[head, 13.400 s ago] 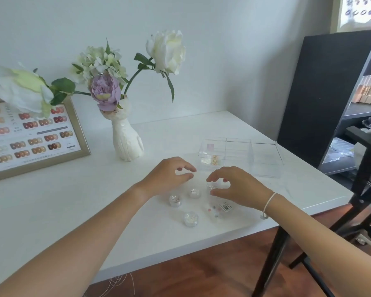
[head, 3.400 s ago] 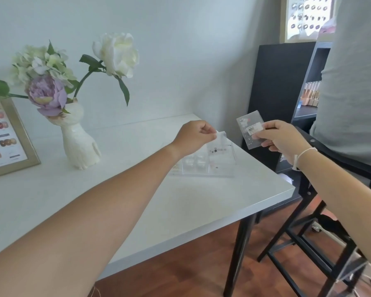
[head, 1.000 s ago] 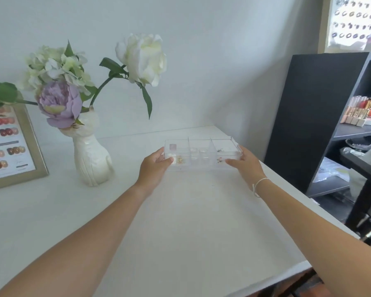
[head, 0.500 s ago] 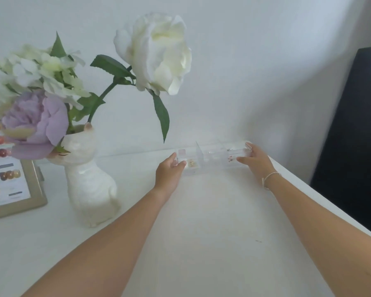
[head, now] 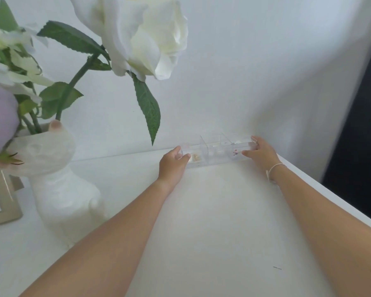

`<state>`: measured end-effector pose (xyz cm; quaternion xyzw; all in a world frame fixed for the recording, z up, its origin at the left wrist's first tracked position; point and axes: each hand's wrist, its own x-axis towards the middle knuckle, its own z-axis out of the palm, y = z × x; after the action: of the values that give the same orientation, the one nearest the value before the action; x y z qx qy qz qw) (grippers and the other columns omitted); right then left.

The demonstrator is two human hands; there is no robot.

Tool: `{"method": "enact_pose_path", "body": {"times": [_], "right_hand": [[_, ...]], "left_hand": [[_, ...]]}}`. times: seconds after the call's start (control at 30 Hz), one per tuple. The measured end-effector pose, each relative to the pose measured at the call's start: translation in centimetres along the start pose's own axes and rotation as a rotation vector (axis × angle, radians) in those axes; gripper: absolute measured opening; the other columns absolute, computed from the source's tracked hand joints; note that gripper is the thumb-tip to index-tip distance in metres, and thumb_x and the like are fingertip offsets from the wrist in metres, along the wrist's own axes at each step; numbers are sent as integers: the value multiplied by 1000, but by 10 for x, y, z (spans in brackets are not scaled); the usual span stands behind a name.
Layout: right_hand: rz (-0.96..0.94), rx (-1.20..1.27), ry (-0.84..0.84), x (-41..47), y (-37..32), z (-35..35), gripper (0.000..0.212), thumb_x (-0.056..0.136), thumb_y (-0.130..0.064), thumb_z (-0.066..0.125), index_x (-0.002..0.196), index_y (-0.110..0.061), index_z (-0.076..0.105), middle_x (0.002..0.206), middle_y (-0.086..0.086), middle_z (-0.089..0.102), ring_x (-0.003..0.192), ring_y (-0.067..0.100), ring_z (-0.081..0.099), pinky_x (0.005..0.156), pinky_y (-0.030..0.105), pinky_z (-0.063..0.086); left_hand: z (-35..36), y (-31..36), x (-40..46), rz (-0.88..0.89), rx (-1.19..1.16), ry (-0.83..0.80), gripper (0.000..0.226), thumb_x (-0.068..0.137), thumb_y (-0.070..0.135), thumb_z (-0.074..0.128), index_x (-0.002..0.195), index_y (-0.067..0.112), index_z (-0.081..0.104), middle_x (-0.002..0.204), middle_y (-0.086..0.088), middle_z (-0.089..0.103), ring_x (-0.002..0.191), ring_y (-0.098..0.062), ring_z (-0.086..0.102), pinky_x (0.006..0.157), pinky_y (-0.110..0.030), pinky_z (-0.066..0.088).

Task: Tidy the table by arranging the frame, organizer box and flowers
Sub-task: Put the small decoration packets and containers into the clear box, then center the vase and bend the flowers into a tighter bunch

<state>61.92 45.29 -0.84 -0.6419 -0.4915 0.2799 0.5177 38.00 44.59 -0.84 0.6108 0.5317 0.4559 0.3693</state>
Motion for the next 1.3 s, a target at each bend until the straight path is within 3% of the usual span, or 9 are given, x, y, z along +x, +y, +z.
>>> {"method": "enact_pose_path", "body": {"times": [0.03, 0.1, 0.17, 0.27, 0.43, 0.97, 1.1, 1.2, 1.3], "right_hand": [[1, -1, 6, 0, 0, 0, 65, 81, -10, 63, 140, -16, 34, 136, 10, 47, 124, 22, 46, 97, 26, 33], [-3, 1, 27, -1, 1, 1, 67, 81, -10, 63, 140, -16, 32, 136, 11, 47, 123, 22, 45, 94, 25, 32], [-12, 11, 64, -6, 1, 3, 68, 80, -8, 62, 141, -17, 31, 137, 10, 46, 124, 21, 45, 95, 24, 32], [-37, 11, 149, -19, 0, 7, 60, 80, -4, 56, 136, -18, 38, 134, 11, 50, 123, 26, 48, 93, 31, 41], [-52, -20, 174, -49, 0, 5, 64, 82, -6, 52, 141, -21, 32, 143, 1, 43, 127, 18, 43, 98, 26, 34], [-118, -44, 33, -216, -32, 26, 53, 83, -13, 61, 132, -24, 44, 135, -1, 51, 115, 16, 50, 92, 22, 33], [-145, -36, -25, -255, -46, 43, 51, 81, -14, 65, 129, -23, 48, 132, 1, 53, 107, 13, 49, 90, 22, 34], [-157, -24, -76, -278, -58, 58, 52, 81, -17, 66, 129, -23, 47, 130, 2, 53, 108, 15, 50, 92, 23, 35], [-143, 32, -133, -297, -70, 79, 53, 80, -23, 68, 128, -27, 47, 129, -2, 53, 108, 14, 50, 90, 24, 37]], "left_hand": [[0, 0, 0, 5, -13, 8, 11, 88, 24, 54, 91, 33, 50, 90, -6, 46, 81, -20, 44, 73, -27, 33], [1, -2, 0, -2, -37, 4, 28, 88, 25, 55, 116, 25, 53, 108, -5, 55, 98, -23, 54, 84, -27, 37], [0, -1, -4, -13, -37, 5, 52, 89, 26, 55, 137, 16, 40, 133, -8, 52, 122, -21, 50, 94, -25, 34], [-2, 0, -14, -21, -54, 27, 62, 89, 26, 56, 143, 15, 29, 146, -10, 41, 134, -15, 39, 96, -21, 30], [-10, 0, -39, -19, -44, 24, 60, 89, 27, 56, 143, 16, 31, 145, -11, 42, 131, -19, 43, 100, -25, 32], [-92, 1, -201, 30, -33, -76, 49, 89, 24, 55, 136, 20, 43, 142, 5, 46, 127, -13, 46, 94, -17, 33], [-127, -5, -229, 40, -65, -41, 42, 88, 22, 57, 130, 19, 50, 128, 10, 52, 118, -10, 50, 90, -13, 35], [-154, -12, -246, 76, -83, 41, 22, 87, 20, 60, 109, 17, 63, 106, 10, 63, 99, -7, 58, 72, 0, 39], [-182, -20, -256, 90, -109, 126, 11, 85, 18, 62, 95, 16, 66, 92, 8, 66, 85, 0, 58, 67, 3, 38]]}}
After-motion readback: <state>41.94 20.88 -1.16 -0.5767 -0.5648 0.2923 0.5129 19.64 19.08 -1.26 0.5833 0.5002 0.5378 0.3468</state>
